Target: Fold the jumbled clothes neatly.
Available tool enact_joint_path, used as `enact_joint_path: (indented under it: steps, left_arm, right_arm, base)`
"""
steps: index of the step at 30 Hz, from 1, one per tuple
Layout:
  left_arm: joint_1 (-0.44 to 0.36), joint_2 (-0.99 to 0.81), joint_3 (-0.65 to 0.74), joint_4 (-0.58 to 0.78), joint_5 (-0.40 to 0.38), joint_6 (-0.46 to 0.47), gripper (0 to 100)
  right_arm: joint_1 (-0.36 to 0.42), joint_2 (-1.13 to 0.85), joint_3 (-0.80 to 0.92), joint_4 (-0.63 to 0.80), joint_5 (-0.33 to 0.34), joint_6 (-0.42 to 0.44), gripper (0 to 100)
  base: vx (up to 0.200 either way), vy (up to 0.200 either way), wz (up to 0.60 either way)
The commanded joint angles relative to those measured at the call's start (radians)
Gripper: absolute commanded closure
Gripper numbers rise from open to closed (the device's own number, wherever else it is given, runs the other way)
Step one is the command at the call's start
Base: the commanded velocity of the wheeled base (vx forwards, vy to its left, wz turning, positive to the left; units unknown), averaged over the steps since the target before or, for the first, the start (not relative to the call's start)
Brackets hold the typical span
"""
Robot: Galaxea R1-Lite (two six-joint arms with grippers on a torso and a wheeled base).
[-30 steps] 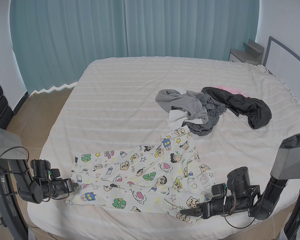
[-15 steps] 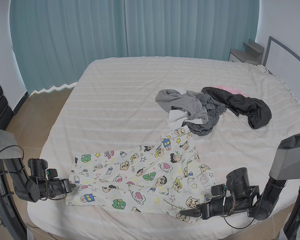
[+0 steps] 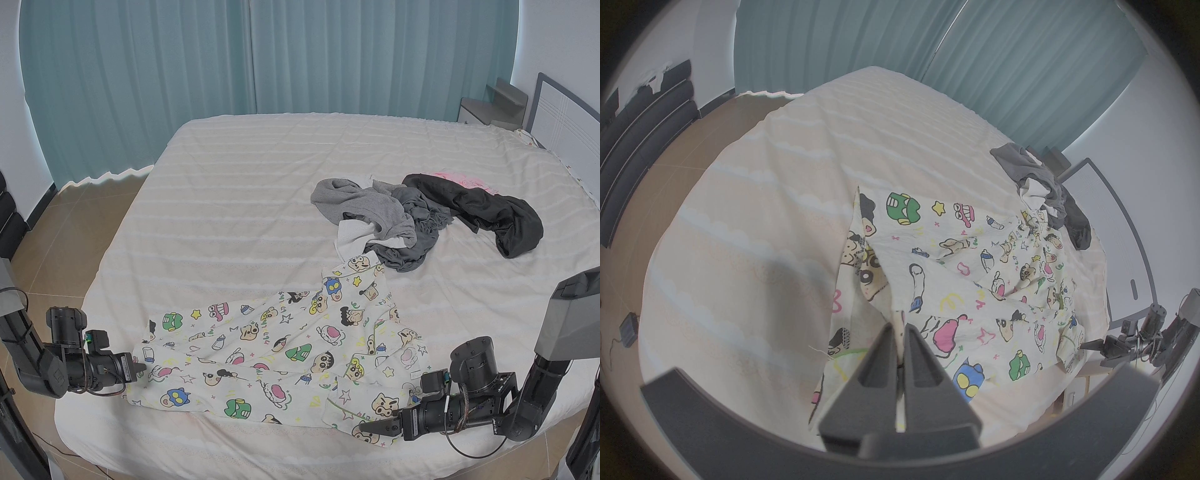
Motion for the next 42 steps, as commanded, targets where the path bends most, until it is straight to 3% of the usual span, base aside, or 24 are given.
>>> enact_joint_path:
  steps: [1, 9, 10, 19, 25, 40, 41, 42]
  left_arm:
    - [0.002, -0.019, -0.002, -0.006, -0.003, -0.001, 100]
    - [0.003, 0.024, -0.011, -0.015, -0.003, -0.001, 100]
    - [0.003, 0.029, -0.013, -0.015, -0.003, -0.003, 0]
    - [0.002, 0.078, -0.025, -0.071, -0.041, -0.032, 0]
    - [-0.007, 0.055, -0.016, -0.111, -0.093, -0.127, 0]
    - [-0.012, 0.07, -0.02, -0.112, -0.101, -0.125, 0]
    - [-0.012, 0.073, -0.022, -0.112, -0.101, -0.125, 100]
    - [-0.012, 0.083, -0.027, -0.115, -0.099, -0.125, 100]
  right_arm:
    - [0.001, 0.003, -0.001, -0.001, 0.001, -0.001, 0]
    - [0.001, 0.003, -0.001, -0.001, -0.001, -0.001, 0]
    - [0.001, 0.003, 0.001, -0.001, -0.001, -0.001, 0]
    - [0.001, 0.009, -0.001, -0.001, -0.001, -0.001, 0]
    - [0.001, 0.011, -0.002, -0.001, -0.001, -0.002, 0]
    - [0.001, 0.011, -0.001, -0.001, -0.001, -0.002, 0]
    - [0.001, 0.011, -0.001, -0.001, -0.001, -0.002, 0]
    - [0.001, 0.011, -0.001, -0.001, -0.001, -0.002, 0]
  base:
    - [0.0, 0.0, 0.0]
    - [0.0, 0.0, 0.0]
    - [0.0, 0.0, 0.0]
    - [0.0, 0.0, 0.0]
    - [0.0, 0.0, 0.0]
    - [0.0, 0.0, 0.0]
    - [0.0, 0.0, 0.0]
    - [0.0, 0.0, 0.0]
